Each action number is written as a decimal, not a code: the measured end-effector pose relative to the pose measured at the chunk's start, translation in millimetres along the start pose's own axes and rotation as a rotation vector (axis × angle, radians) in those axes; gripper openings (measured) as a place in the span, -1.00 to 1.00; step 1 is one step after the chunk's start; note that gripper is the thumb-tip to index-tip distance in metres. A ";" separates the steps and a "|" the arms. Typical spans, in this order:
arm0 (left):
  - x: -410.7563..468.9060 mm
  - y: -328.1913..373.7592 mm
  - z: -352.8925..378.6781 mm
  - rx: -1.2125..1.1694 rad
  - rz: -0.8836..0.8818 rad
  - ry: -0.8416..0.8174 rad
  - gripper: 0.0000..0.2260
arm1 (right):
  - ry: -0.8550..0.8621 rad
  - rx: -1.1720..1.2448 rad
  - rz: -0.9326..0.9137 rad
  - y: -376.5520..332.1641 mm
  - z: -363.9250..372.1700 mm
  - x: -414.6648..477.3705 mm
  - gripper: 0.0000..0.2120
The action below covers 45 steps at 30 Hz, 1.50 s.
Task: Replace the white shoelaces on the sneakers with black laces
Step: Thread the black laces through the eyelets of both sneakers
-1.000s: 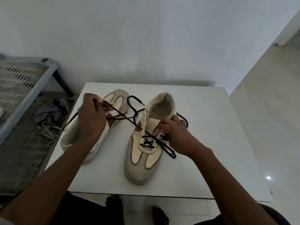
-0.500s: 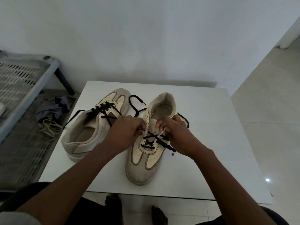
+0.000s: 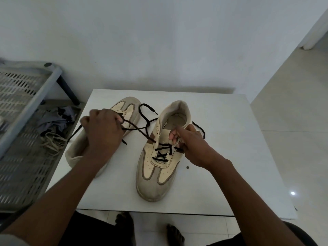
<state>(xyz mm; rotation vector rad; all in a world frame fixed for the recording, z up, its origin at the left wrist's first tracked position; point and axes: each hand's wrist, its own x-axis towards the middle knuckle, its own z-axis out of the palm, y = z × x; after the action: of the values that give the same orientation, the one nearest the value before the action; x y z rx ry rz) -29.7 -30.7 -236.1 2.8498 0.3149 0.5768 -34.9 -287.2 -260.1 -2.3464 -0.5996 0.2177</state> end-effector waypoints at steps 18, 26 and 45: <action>-6.4 8.2 8.9 -0.204 0.293 -0.165 -0.90 | 0.002 0.030 0.005 0.4 2.4 0.2 -0.44; -9.9 10.2 18.7 -0.206 0.300 -0.190 -0.89 | -0.026 0.057 0.009 2.4 0.3 -1.2 -0.51; -25.5 31.9 22.7 -0.542 0.352 -0.558 -0.91 | 0.468 0.270 0.587 51.6 -31.4 -6.8 -0.72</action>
<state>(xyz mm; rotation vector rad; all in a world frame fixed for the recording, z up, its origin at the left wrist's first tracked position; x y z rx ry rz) -38.3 -71.3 -257.6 2.3961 -0.3852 -0.0956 -12.5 -342.6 -271.2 -2.1417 0.3336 0.0023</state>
